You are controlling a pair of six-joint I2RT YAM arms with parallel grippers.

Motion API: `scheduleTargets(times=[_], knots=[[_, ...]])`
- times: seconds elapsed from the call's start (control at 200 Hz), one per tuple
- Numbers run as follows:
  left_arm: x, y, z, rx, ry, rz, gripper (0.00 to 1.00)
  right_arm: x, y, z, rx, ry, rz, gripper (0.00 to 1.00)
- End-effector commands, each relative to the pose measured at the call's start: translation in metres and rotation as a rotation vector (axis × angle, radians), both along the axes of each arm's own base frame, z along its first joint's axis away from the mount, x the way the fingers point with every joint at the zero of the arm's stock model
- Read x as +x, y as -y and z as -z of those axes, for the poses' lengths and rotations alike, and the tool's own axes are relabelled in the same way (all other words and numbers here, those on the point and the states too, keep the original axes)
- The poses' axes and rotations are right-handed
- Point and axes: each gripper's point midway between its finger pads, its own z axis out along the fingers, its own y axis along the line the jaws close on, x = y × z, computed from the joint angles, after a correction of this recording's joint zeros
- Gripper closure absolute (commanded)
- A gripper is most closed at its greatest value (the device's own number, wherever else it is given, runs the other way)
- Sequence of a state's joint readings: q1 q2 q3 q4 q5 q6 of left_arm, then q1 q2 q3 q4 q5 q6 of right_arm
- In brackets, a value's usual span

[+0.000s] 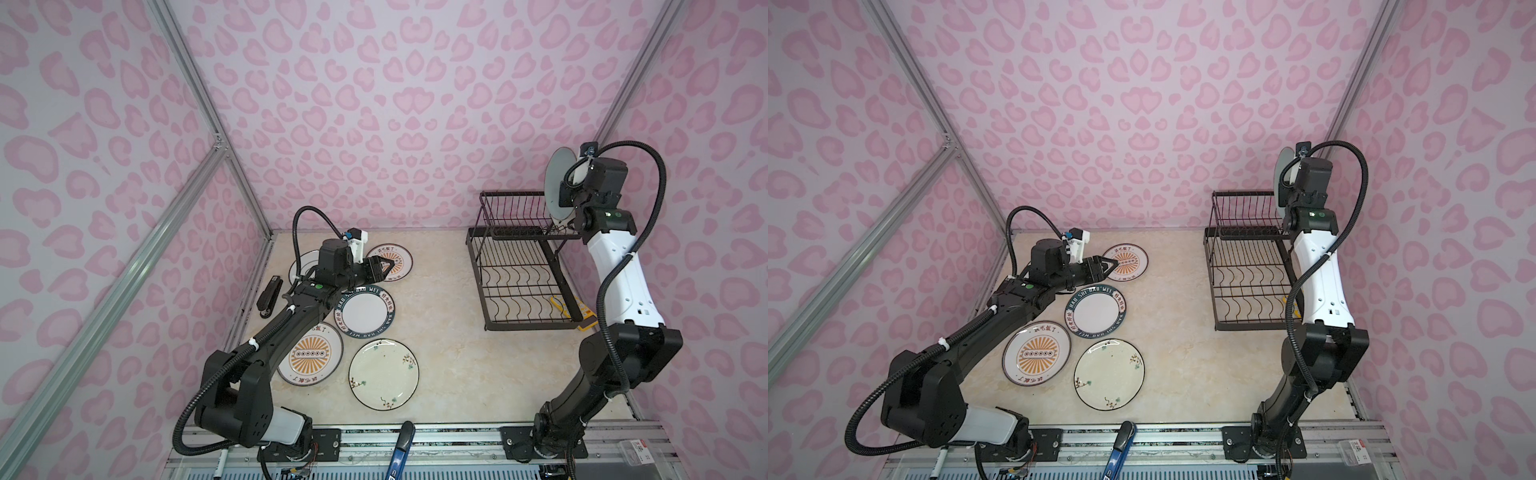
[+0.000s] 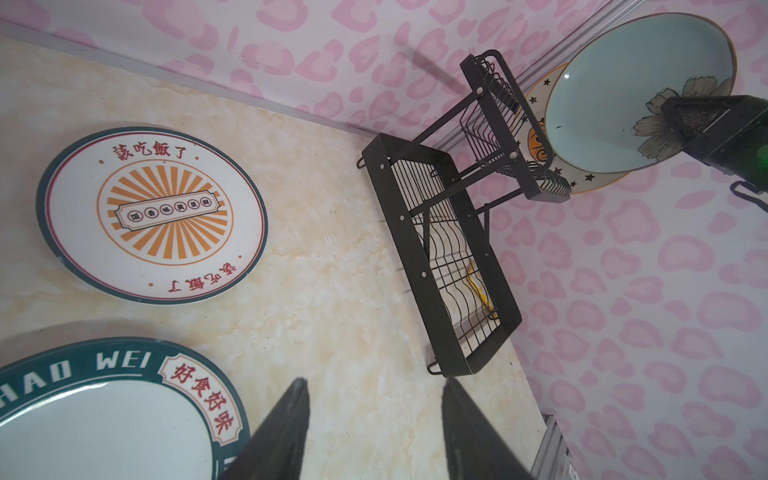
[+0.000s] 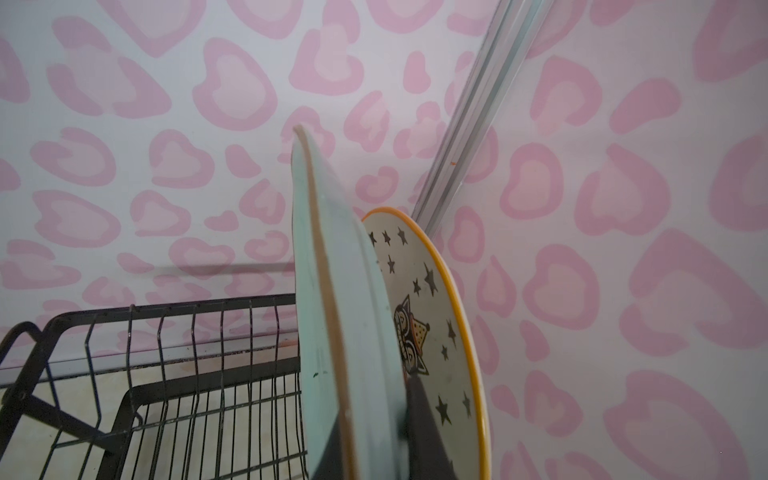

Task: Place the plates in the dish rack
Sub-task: 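Carry the green plate over the rack's far end with the right gripper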

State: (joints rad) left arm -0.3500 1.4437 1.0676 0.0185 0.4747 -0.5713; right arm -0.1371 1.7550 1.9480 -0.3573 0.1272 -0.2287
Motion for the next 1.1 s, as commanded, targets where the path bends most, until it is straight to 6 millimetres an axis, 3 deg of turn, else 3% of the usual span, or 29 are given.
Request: scheduleTargets(times=[0.0, 0.505, 1.095], knots=[[0.004, 0.001, -0.002, 0.007, 0.037, 0.008, 0.47, 0.008, 0.001, -0.036, -0.061, 0.13, -0.004, 1.0], [0.008, 0.008, 0.0, -0.046, 0.022, 0.018, 0.47, 0.021, 0.013, -0.019, -0.141, 0.071, 0.025, 1.0], [0.013, 0.009, 0.0, -0.049, 0.023, 0.013, 0.47, 0.032, 0.029, 0.012, -0.111, 0.02, -0.012, 1.0]])
